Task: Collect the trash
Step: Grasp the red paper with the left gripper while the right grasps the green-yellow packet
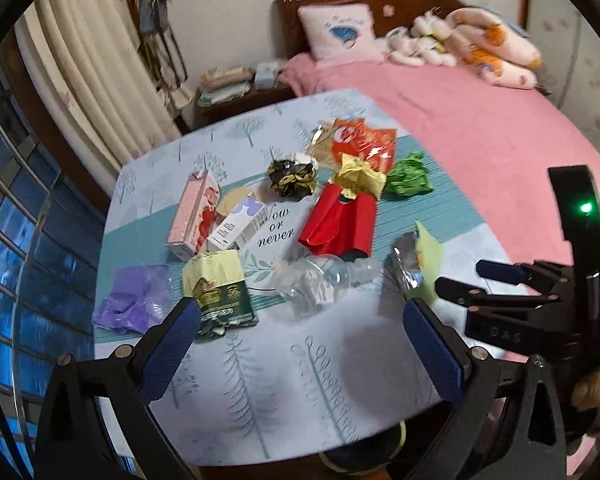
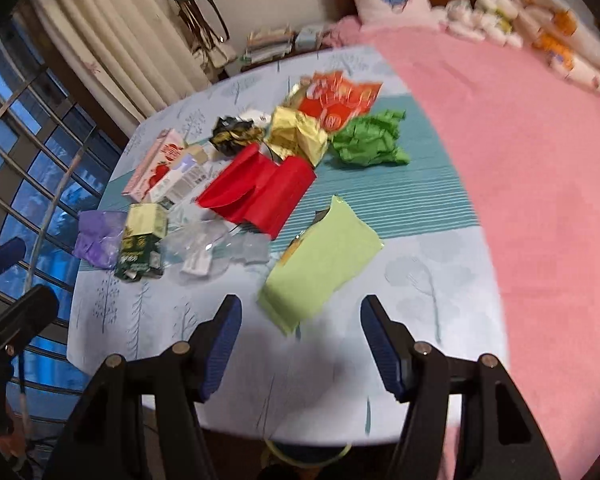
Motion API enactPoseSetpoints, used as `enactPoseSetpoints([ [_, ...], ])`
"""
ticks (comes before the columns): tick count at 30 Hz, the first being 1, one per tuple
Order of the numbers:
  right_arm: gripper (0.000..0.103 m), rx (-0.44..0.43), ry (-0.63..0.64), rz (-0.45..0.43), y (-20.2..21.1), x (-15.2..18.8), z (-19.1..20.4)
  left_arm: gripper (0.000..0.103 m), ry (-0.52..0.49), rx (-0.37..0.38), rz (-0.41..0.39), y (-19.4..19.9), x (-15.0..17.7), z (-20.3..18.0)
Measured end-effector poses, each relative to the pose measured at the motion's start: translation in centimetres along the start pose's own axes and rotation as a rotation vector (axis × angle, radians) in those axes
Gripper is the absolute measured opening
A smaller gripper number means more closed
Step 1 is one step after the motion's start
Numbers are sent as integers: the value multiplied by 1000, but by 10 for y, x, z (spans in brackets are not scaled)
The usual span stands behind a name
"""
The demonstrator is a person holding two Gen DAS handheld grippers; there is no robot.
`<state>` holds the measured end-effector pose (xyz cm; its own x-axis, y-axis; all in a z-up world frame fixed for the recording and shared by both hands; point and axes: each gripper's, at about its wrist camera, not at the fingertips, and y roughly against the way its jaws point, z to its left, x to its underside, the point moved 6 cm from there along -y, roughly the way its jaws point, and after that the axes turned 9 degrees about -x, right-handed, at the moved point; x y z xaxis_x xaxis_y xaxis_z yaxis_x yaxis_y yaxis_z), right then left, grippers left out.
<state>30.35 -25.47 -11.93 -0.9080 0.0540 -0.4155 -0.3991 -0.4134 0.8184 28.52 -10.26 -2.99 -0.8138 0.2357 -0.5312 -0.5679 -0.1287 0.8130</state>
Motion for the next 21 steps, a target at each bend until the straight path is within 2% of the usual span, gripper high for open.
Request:
enactPoseSetpoints([
  [5,62,-53,15,109,-51,-17,-16,100,52,-64,85,-36,-17,-9],
  [8,62,0,92,160,-70,-21,-20,100,96,-88,119,-50,-25,-8],
  [12,61,65,217,187,-80,-24,-25,100,124,-104,154,-66,-34,-9],
  [15,42,78,272,189,-83,-27,-31,100,132,-85,177,-77,-42,-16],
  [16,29,85,284,187,-83,-29,-33,100,132,-76,181,-81,-45,-18],
  [17,24,87,291,186,-82,-32,-37,100,128,-57,191,-85,-49,-23],
  [19,19,49,272,188,-81,-39,-42,100,121,-13,223,-96,-53,-32],
  [20,11,31,258,193,-78,-41,-47,100,115,15,246,-103,-55,-37],
  [21,9,23,250,196,-78,-44,-50,100,106,35,266,-110,-57,-42],
])
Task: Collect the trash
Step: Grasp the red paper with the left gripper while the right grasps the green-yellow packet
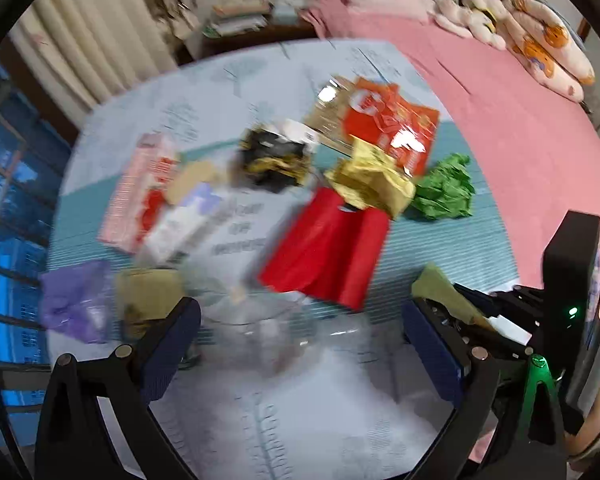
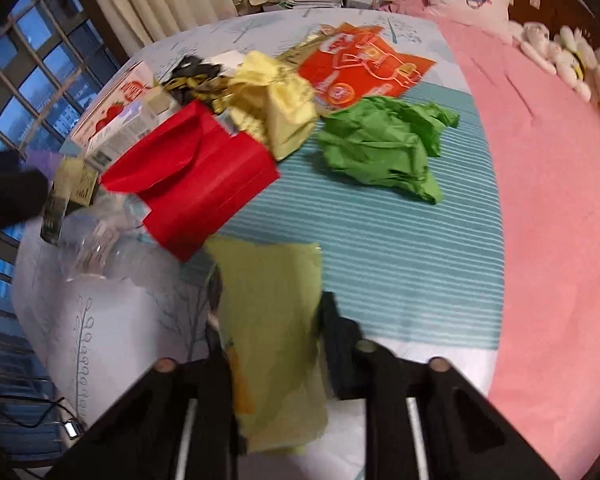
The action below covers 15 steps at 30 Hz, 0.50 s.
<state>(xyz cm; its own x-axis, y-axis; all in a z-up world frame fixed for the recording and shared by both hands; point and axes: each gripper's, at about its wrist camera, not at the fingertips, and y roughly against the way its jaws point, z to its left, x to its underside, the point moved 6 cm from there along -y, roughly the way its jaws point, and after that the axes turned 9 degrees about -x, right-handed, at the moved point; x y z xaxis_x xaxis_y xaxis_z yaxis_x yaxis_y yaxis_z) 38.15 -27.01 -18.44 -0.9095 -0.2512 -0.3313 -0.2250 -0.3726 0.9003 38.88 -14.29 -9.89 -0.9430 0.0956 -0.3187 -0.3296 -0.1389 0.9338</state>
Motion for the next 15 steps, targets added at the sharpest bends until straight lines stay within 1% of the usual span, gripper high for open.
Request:
enactPoseSetpoints([
  [2,5,-23,-17,-2,3,-2,-8,100,-17,2,26,-12,-7,-7],
  [9,5,-70,-74,-43,21,-3,-30,100,-105,-27,111,-53,-26,-24],
  [15,5,-95,-95,-48,24,-3,-40,100,-159,-44,182,-82,-31,-40],
])
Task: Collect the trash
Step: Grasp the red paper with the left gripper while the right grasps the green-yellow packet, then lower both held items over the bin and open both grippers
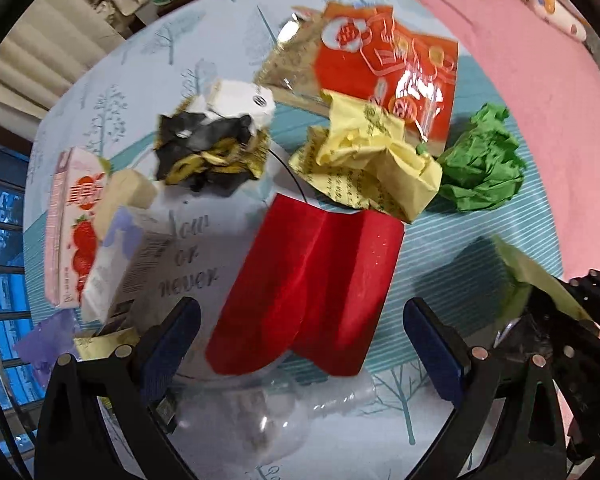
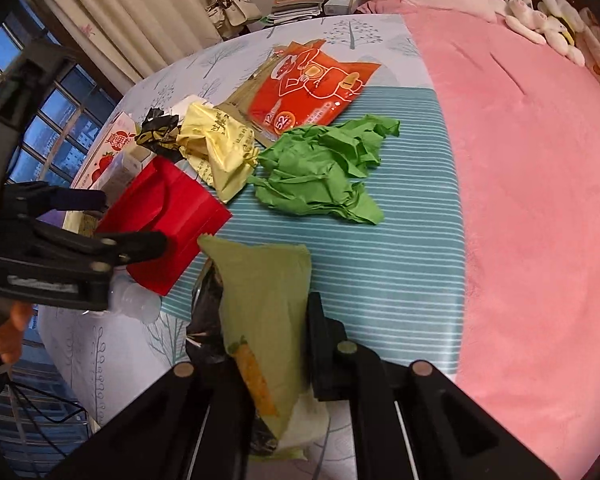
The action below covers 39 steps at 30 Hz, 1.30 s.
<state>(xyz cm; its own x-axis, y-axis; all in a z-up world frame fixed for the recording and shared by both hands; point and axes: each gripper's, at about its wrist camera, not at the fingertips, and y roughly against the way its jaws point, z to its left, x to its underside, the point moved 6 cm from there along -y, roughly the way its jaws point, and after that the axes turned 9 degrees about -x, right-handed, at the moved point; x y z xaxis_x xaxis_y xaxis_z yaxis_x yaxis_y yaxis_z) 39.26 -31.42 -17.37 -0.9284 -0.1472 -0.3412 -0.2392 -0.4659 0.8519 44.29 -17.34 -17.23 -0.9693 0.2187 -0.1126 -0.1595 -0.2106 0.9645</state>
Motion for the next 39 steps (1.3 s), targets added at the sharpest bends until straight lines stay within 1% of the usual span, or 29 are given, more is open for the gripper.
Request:
enactPoseSetpoints([
  [3,5,-8,-5,4,-3,-5,-4,100,-7,-13,33,-13,-1,-6],
  [5,5,-13,-10,6,-4,-5,-5,90,-3,-24,39,-17,-1,-8],
  [6,5,-15,-12,6,-4,-4,-6,80,-1,-16,46,-19,-1,-10],
  [7,5,-17,-13,6,-4,-5,-6,70,8,12,56,-21,0,-11],
  [8,5,-18,-14,5,-4,-5,-7,64,23,34,60,-21,0,-12],
  [11,5,-19,-16,5,-4,-5,-7,38,35,34,42,-20,-2,-9],
  [12,5,-20,-20,5,-4,-4,-8,25,32,25,35,-20,-1,-8],
  [13,5,-21,-23,5,-4,-4,-8,18,33,25,34,-19,-1,-7],
  [15,5,-24,-30,4,-4,-3,-8,17,48,39,25,-14,-2,-6],
  [21,5,-41,-59,-24,4,0,-1,15,63,58,-58,17,10,1],
  [25,4,-42,-74,-54,14,2,9,15,83,99,-117,51,23,3],
  [27,4,-41,-79,-75,22,5,18,15,89,121,-154,70,35,3],
  [32,4,-23,-81,-145,50,16,48,15,88,195,-236,116,73,16],
  [33,4,-19,-87,-163,57,21,57,15,87,210,-250,122,84,26],
  [36,4,-15,-107,-204,73,37,83,15,80,243,-289,144,119,39],
  [39,4,-6,-113,-238,86,61,115,15,67,268,-318,157,156,56],
])
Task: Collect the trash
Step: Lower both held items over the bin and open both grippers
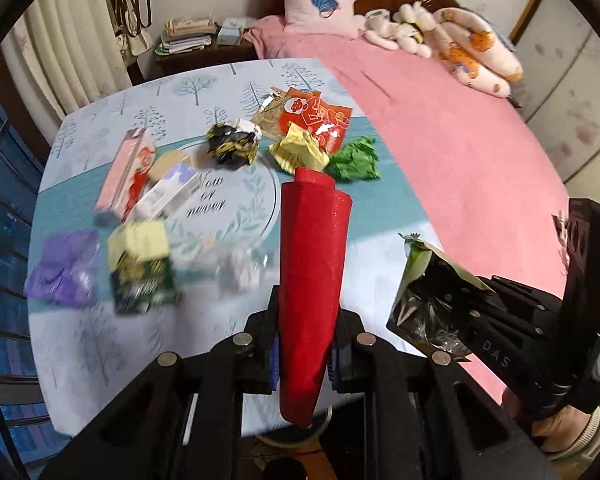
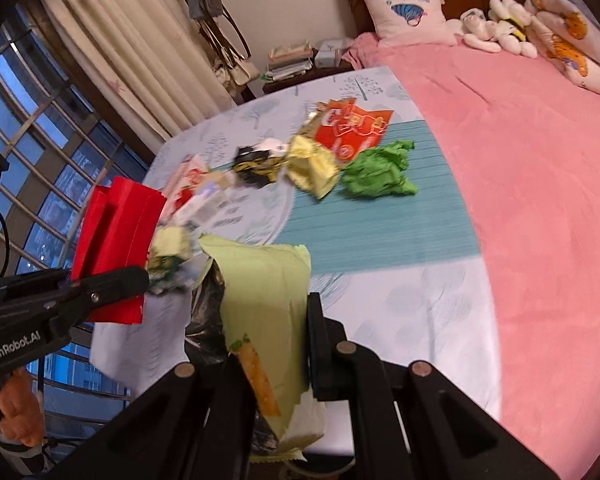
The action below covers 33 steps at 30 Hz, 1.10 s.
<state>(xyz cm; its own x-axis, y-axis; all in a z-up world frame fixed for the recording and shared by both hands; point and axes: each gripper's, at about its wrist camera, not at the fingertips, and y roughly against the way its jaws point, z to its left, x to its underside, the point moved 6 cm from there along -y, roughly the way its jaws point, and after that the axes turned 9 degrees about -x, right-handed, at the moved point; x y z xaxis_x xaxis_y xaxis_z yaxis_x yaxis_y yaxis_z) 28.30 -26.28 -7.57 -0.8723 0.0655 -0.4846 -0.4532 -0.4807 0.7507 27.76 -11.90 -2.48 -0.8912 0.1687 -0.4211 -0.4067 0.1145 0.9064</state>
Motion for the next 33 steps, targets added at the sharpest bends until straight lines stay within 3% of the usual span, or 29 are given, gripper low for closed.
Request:
enactPoseSetpoints([
  [9,4,41,-44,-40,27,94,67,15,-61,46,-16,49,109,36],
  [18,4,94,-34,35,32,167,100,15,-52,84,49,50,183,51],
  [26,4,116,-83,146,11,223,84,15,-34,61,162,8,237,41],
  [33,4,131,-179,282,-46,288,37,16,-13,32,292,-61,293,26],
])
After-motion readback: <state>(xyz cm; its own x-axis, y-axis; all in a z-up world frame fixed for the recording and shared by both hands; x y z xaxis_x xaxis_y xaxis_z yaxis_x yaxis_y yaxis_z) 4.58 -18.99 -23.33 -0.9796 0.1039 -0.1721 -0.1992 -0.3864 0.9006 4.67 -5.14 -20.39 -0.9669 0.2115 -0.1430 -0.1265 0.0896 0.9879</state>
